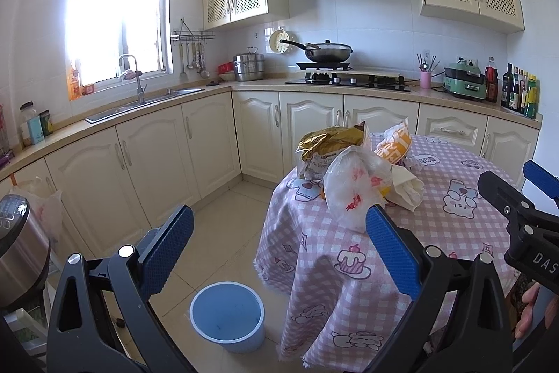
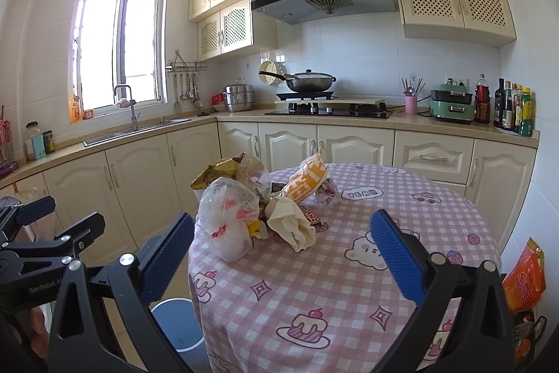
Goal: Collect trash
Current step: 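Grasp the white plastic bag with the left tool while the right tool grasps the gold wrapper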
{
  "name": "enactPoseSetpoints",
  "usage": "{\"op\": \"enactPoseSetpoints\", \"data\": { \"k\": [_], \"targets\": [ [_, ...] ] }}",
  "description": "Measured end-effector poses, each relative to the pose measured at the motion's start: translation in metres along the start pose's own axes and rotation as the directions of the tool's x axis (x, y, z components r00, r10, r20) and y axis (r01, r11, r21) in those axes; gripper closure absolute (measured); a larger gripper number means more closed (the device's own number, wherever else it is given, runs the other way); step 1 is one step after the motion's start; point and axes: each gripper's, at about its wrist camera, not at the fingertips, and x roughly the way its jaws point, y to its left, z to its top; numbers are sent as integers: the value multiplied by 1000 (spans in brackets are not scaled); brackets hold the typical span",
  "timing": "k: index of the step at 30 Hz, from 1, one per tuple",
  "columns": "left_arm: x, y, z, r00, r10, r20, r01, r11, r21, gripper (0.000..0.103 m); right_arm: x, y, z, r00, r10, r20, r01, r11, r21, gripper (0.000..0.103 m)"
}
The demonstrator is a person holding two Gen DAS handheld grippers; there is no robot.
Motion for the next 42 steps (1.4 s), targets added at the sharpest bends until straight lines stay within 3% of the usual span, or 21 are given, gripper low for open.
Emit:
{"op": "enactPoseSetpoints", "data": {
  "k": [7,12,19,25,28,33,37,39,40,41,42],
  "targets": [
    [27,-5,3,997,-62,-46,62,998,-11,8,24,-10,-5,999,-23,-28,24,999,26,4],
    [61,-13,5,984,-145,-103,142,989,-36,8,48,-19,-6,998,-39,-50,41,998,49,4],
    [96,-20,14,978,-164,-126,158,986,-57,8,78,-28,11,999,-25,-26,26,996,79,4],
    [109,2,29,993,-68,-96,60,995,-76,8,128,-8,43,996,80,-49,-75,993,95,4],
    [119,20,36,996,14,-88,-22,996,-85,8,161,6,56,980,171,-103,-155,976,151,4],
    [135,39,38,994,57,-98,-68,991,-113,8,212,28,67,966,173,-193,-131,968,214,4],
    [144,41,35,993,39,-110,-52,992,-117,8,252,34,58,941,167,-294,-89,961,262,5],
    [148,38,33,993,12,-115,-26,993,-117,8,257,33,53,938,180,-297,-94,955,280,17],
    [150,38,32,993,1,-118,-15,993,-121,8,258,33,52,939,172,-299,-89,958,274,42],
    [152,37,32,993,-16,-120,1,992,-124,8,258,32,50,938,174,-298,-90,957,275,53],
    [153,36,31,992,-29,-120,13,992,-127,8,259,31,49,936,176,-304,-90,957,276,56]
  ]
}}
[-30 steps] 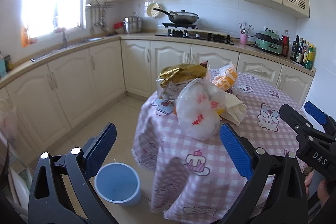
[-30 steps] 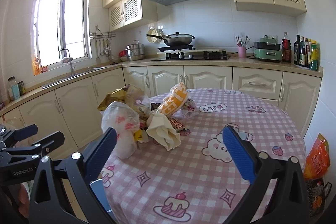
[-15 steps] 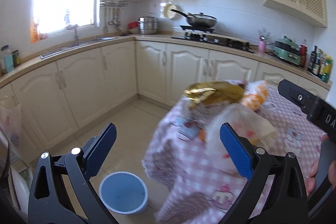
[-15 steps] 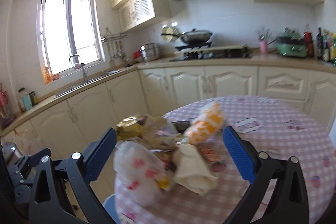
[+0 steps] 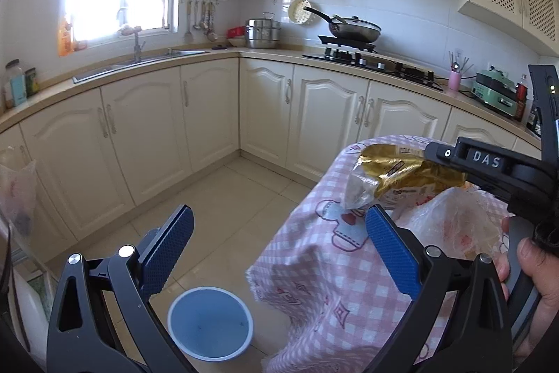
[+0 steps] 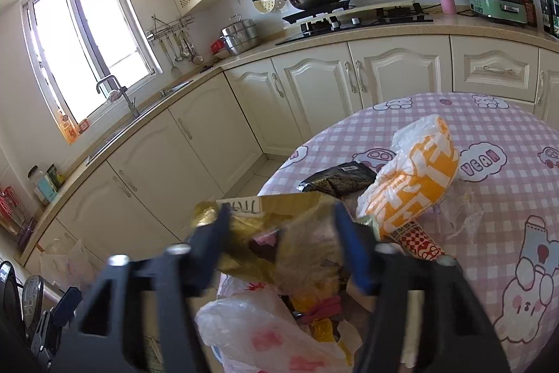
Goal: Collect trash
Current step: 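Grasp the white plastic bag with the left tool while the right tool grasps the gold wrapper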
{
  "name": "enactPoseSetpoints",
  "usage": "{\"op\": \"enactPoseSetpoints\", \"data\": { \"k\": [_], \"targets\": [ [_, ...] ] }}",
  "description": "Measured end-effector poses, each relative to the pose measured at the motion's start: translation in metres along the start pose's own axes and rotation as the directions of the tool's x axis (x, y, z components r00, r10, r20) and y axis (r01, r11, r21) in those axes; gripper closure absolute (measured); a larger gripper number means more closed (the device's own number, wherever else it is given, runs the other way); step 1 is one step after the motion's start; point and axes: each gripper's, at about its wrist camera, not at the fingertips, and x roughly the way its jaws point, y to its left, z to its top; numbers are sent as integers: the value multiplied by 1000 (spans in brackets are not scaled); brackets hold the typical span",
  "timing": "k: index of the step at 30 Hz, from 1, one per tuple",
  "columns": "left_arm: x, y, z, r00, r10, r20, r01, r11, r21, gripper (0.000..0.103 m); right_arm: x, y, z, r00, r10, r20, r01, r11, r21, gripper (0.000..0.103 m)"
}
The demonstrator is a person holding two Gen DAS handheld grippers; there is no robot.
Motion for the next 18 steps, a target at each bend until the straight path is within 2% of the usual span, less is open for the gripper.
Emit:
{"op": "enactPoseSetpoints", "data": {
  "k": [4,8,11,16,18],
  "targets": [
    [7,-7,-1,998,-62,-11,62,998,-7,8,-1,-4,-3,1000,2,7,-2,1000,-13,90],
    [12,-20,-5,989,-146,-28,146,989,-4,8,-14,-8,-2,998,15,60,-13,1000,-26,96],
    [18,-33,-9,979,-200,-48,200,980,3,8,-29,-11,3,989,46,138,-42,999,-29,96],
    [26,-58,-15,959,-273,-73,275,961,25,8,-58,-27,18,959,61,278,-61,998,-5,97],
    [32,-66,-16,952,-294,-86,297,955,26,8,-72,-36,21,944,43,327,-44,999,-3,97]
  ]
}}
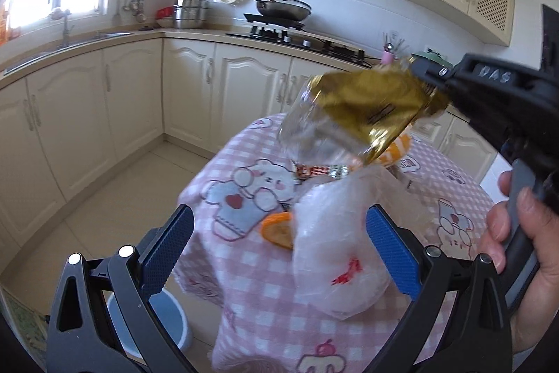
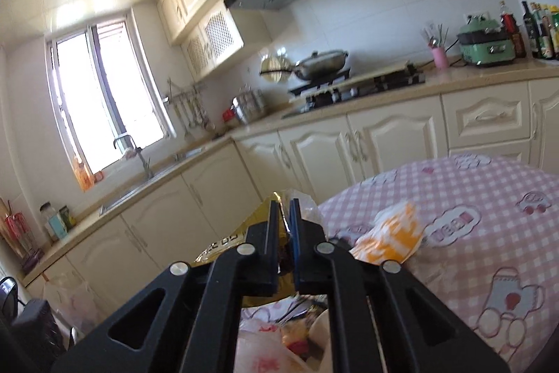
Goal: Collect trash
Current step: 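Grasp the white plastic bag with the left tool while the right tool grasps the gold wrapper, then carry both items over the blue bucket and open both tools to drop them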
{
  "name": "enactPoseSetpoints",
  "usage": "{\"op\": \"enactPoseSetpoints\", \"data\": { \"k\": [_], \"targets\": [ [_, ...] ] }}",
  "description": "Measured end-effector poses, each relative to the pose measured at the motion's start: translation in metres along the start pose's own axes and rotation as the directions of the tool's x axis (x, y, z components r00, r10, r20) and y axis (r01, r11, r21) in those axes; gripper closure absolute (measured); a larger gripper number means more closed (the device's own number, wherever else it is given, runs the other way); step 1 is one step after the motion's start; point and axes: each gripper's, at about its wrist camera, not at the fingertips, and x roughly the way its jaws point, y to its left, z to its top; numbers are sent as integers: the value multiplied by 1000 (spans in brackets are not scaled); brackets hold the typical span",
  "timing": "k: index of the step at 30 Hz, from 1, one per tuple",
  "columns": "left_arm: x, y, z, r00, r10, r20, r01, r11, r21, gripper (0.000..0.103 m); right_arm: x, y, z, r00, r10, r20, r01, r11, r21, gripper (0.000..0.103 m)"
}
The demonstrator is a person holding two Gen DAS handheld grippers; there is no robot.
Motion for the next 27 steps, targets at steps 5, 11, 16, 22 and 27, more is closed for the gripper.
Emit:
{"op": "enactPoseSetpoints", "data": {
  "k": [5,11,16,22,27],
  "targets": [
    [22,-9,0,998,-51,-37,50,998,-22,8,-16,-18,10,999,-18,43,18,1000,-3,97],
    [31,-15,-1,995,-77,-57,75,997,-33,61,-23,-30,9,998,-26,55,25,1000,3,97],
    [8,-16,4,993,-118,12,118,993,-29,69,-34,-26,13,996,-16,90,17,1000,-6,97],
    [-34,-7,15,983,-141,119,148,988,-51,69,-50,-4,21,992,11,122,-7,999,-35,97],
    [-64,11,14,985,-47,166,59,996,-65,69,-57,25,21,993,51,109,-43,996,-76,97]
  ]
}}
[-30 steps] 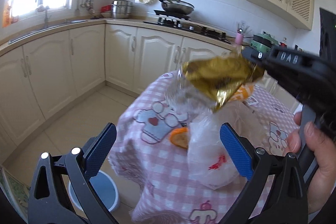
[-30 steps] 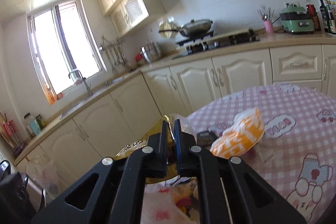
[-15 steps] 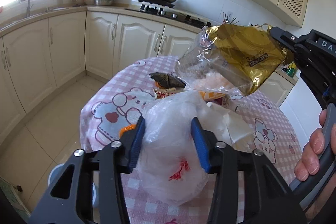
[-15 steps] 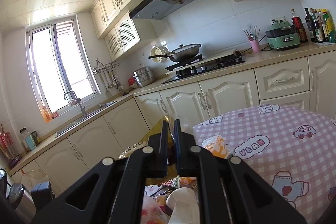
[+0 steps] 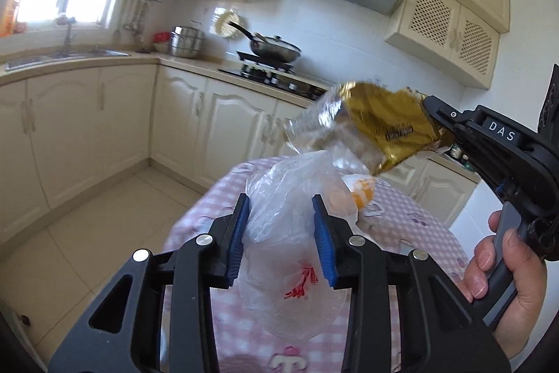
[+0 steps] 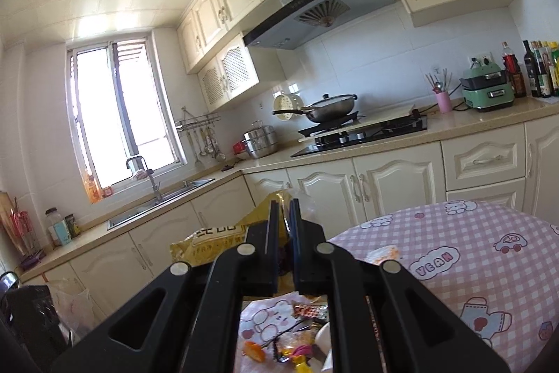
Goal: Collect trash
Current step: 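Carry both items over the blue bucket and open both tools to drop them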
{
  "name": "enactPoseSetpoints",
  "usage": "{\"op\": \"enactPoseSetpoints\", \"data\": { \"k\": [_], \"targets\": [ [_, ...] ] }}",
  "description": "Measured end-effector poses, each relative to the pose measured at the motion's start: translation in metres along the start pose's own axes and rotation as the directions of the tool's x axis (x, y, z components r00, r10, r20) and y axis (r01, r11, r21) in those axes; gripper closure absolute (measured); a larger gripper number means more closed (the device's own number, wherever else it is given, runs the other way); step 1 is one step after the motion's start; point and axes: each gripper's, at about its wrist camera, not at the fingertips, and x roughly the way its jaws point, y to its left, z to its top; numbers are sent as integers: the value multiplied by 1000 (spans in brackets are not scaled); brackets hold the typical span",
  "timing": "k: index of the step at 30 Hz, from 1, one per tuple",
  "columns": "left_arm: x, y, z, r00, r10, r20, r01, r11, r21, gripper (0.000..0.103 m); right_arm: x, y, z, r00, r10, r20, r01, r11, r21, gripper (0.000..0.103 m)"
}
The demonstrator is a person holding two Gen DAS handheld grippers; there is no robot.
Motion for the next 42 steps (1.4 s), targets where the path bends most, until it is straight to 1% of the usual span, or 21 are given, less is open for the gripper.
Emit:
{"op": "enactPoseSetpoints", "data": {
  "k": [2,5,8,10,12,14,15,18,21,22,24,26,28,29,31,32,33,35,37,38,42],
  "targets": [
    [-11,14,-3,998,63,1,-63,998,-3,69,2,15,-5,1000,24,-16,-24,1000,-16,97],
    [-22,42,-9,990,138,-11,-138,990,-37,69,13,44,-21,996,61,-61,-64,997,-44,97],
    [-29,74,-20,972,233,-32,-235,970,-67,69,31,73,-44,988,97,-118,-106,992,-72,97],
    [-36,94,-26,960,274,-50,-278,956,-96,69,45,93,-62,980,117,-162,-133,987,-88,97],
    [-38,114,-32,943,324,-72,-331,936,-117,69,58,110,-80,971,131,-200,-153,983,-102,97],
    [-38,136,-39,920,377,-101,-388,912,-134,69,75,129,-101,960,136,-245,-170,978,-123,97],
    [-36,149,-44,905,406,-123,-422,894,-149,69,84,137,-113,953,136,-271,-177,975,-136,97],
    [-29,175,-54,875,454,-171,-480,860,-171,69,111,156,-151,929,128,-348,-192,969,-157,97],
    [-19,201,-65,851,475,-224,-517,834,-194,69,135,171,-189,896,125,-426,-212,963,-165,97],
    [-14,208,-69,840,486,-242,-532,824,-193,69,144,176,-205,884,118,-452,-219,960,-177,97],
    [-8,220,-74,830,490,-268,-546,812,-206,69,161,184,-232,852,121,-510,-238,956,-170,97],
    [1,232,-82,818,494,-296,-560,801,-211,69,176,191,-257,827,124,-548,-254,953,-168,97],
    [9,244,-88,811,491,-317,-566,796,-216,69,191,198,-280,793,143,-592,-283,947,-150,96],
    [15,250,-91,806,491,-331,-571,792,-217,69,199,201,-290,777,150,-611,-293,946,-141,93],
    [22,260,-98,802,485,-349,-574,788,-224,69,212,208,-309,756,152,-637,-312,939,-146,92],
    [25,265,-102,799,481,-360,-575,786,-227,69,219,210,-317,733,161,-660,-327,935,-134,90],
    [28,269,-106,796,480,-369,-578,784,-226,69,225,211,-326,719,162,-676,-328,936,-125,89],
    [32,273,-112,793,476,-380,-579,783,-227,69,233,213,-337,701,163,-694,-334,935,-118,77],
    [37,276,-116,790,471,-392,-580,782,-228,69,238,211,-345,685,157,-711,-332,937,-113,76],
    [38,277,-119,790,469,-395,-579,783,-229,69,239,211,-347,681,154,-716,-329,938,-111,75],
    [44,278,-123,793,458,-403,-572,787,-231,69,232,209,-344,687,144,-712,-317,941,-115,75]
  ]
}}
